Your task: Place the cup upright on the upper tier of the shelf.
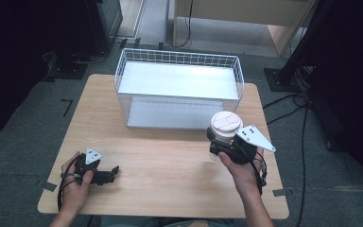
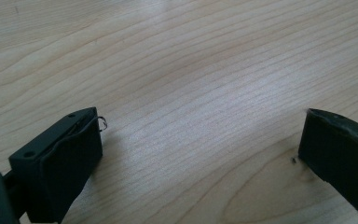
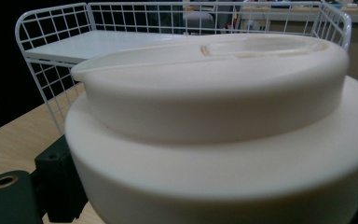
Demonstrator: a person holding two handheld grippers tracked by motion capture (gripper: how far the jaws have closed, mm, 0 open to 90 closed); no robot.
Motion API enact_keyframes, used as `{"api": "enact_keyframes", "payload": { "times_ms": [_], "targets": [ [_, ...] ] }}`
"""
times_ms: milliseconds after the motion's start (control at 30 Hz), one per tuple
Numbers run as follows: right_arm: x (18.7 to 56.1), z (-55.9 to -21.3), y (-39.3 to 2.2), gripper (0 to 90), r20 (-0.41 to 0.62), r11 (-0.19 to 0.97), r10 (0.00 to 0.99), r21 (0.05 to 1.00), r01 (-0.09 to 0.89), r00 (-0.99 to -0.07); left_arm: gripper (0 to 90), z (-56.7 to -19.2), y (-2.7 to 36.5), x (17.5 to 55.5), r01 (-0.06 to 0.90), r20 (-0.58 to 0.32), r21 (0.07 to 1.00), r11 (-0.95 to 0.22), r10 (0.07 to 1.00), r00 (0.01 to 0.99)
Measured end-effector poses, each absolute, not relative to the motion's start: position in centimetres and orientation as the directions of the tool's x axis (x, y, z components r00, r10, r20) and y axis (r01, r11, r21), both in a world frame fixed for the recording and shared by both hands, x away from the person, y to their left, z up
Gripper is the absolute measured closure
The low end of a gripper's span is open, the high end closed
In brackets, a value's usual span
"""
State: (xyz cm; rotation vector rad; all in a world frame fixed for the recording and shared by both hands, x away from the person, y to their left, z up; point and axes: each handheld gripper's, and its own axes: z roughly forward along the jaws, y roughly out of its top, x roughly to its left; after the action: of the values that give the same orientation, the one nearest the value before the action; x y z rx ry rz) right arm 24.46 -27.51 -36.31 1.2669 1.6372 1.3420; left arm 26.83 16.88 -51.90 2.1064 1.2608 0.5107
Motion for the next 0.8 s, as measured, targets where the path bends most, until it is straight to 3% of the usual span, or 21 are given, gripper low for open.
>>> {"api": "enact_keyframes", "payload": {
  "times_ms": [800],
  "targets": [
    [25.8,-32.4,-26.2,9.2,0.05,-0.01,0.954,0.991,0.134,-0.297,0.0,-51.9,16.9,26.8,0.642,0.01,0.683,-0.348,0.884,0.468]
  ]
}}
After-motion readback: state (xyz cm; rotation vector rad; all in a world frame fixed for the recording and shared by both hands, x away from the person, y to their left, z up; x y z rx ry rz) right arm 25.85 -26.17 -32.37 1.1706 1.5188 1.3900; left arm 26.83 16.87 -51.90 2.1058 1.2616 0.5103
